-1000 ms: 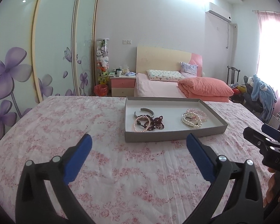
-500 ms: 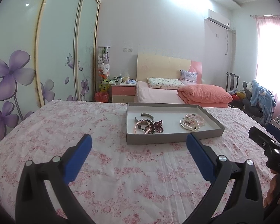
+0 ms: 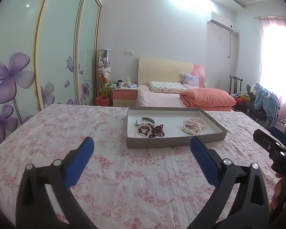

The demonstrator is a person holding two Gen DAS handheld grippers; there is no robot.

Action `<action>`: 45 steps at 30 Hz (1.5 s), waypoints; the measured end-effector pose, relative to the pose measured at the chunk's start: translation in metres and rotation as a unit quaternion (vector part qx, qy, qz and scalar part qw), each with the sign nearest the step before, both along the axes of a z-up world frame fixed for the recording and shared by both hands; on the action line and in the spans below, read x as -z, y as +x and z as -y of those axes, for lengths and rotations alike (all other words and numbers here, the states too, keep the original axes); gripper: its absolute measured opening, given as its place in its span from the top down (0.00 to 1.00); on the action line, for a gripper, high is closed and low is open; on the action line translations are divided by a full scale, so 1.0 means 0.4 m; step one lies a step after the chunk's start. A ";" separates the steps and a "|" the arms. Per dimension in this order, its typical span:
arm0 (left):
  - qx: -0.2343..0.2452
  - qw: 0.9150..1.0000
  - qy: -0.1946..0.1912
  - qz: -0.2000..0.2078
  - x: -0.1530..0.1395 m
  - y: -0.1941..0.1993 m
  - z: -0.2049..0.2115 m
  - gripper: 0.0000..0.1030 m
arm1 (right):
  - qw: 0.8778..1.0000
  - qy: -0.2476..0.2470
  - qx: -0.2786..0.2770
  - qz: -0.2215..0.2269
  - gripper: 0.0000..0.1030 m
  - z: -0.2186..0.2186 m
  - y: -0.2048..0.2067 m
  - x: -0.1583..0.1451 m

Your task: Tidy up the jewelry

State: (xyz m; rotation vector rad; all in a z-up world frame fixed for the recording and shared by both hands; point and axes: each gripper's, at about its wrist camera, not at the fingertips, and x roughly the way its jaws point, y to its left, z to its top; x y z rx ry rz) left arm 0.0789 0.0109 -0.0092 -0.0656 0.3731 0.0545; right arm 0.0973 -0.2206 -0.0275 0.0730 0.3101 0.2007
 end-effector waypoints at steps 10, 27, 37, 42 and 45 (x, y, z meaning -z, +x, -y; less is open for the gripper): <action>0.000 1.000 -0.001 -0.002 0.002 0.000 0.002 0.04 | 1.000 0.000 0.000 0.001 0.02 0.001 0.000 0.001; 0.001 1.000 -0.003 -0.003 0.005 -0.001 0.007 0.04 | 1.000 0.001 0.000 0.001 0.02 0.001 0.000 0.002; 0.001 1.000 -0.002 -0.004 0.007 -0.001 0.007 0.04 | 1.000 0.001 0.000 0.002 0.02 0.002 -0.001 0.001; 0.001 1.000 -0.002 -0.004 0.006 -0.001 0.006 0.04 | 1.000 0.001 -0.001 0.005 0.02 -0.004 0.000 -0.001; 0.001 1.000 -0.002 -0.004 0.006 0.000 0.006 0.04 | 1.000 0.001 -0.002 0.005 0.02 -0.004 -0.001 -0.001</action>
